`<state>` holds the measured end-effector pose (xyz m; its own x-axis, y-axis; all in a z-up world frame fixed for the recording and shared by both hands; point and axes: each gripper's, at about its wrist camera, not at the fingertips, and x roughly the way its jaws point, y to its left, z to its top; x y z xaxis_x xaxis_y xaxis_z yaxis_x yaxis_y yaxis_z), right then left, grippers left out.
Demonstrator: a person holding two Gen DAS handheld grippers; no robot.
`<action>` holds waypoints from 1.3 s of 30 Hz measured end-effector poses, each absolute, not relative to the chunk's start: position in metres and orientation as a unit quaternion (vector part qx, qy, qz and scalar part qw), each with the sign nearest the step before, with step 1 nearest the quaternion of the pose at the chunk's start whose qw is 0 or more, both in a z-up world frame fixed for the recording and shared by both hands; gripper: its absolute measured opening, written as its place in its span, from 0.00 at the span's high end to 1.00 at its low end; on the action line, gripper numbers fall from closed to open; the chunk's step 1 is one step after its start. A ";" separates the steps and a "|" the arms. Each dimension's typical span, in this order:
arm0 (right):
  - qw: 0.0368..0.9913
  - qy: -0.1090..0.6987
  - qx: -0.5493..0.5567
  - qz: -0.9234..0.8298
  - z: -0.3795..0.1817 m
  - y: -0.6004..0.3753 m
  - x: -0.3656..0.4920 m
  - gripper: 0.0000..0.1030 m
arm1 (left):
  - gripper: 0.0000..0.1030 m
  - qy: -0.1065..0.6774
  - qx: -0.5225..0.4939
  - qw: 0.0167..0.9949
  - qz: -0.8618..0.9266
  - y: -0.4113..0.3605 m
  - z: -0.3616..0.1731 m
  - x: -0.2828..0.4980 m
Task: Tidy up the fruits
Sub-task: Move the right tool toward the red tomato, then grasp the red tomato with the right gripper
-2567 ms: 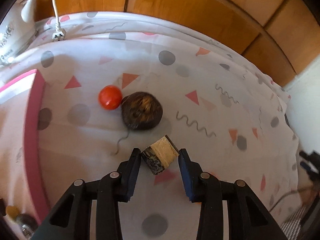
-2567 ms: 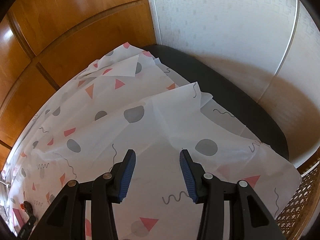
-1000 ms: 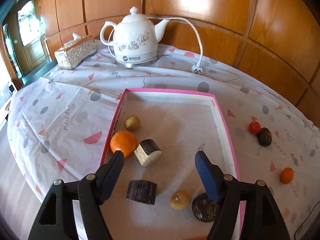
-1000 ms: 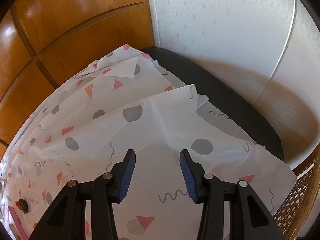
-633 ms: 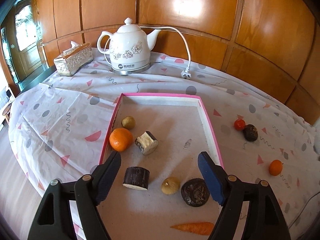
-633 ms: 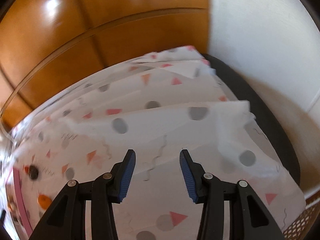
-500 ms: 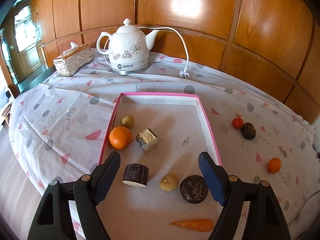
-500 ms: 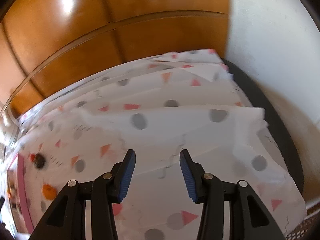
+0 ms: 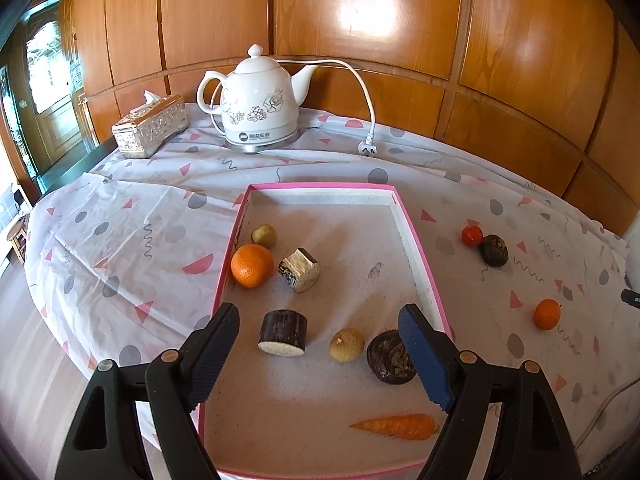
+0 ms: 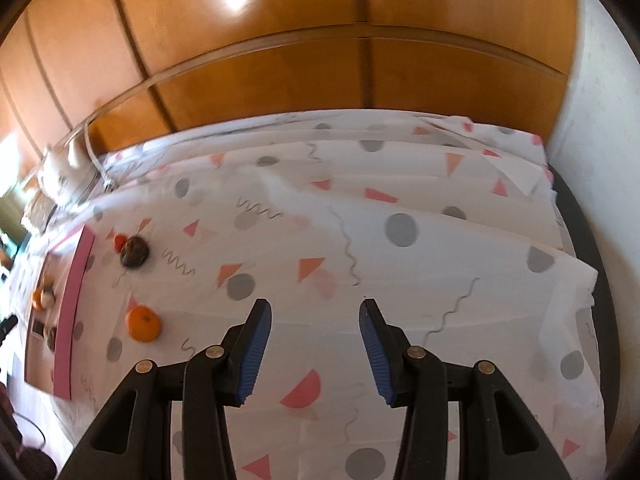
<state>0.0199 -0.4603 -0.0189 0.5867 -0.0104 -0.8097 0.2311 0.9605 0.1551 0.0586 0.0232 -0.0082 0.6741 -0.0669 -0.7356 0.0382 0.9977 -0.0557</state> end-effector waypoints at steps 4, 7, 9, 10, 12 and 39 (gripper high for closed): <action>0.882 0.459 0.099 -0.042 -0.021 -0.443 0.024 0.55 | 0.20 0.407 -0.015 0.913 -0.030 0.024 -0.012 0.054; 0.879 0.470 0.082 -0.024 -0.024 -0.430 0.028 0.55 | 0.20 0.412 -0.017 0.911 -0.031 0.026 -0.015 0.052; 0.876 0.476 0.076 -0.016 -0.026 -0.425 0.030 0.55 | 0.20 0.415 -0.018 0.909 -0.031 0.027 -0.017 0.051; 0.875 0.478 0.074 -0.012 -0.027 -0.422 0.031 0.55 | 0.20 0.416 -0.019 0.909 -0.031 0.027 -0.018 0.050; 0.872 0.484 0.070 -0.003 -0.029 -0.415 0.035 0.55 | 0.20 0.416 -0.019 0.909 -0.031 0.028 -0.019 0.048; 0.854 0.501 -0.001 0.138 -0.039 -0.257 0.128 0.56 | 0.20 0.419 -0.034 0.907 -0.017 0.056 -0.025 0.034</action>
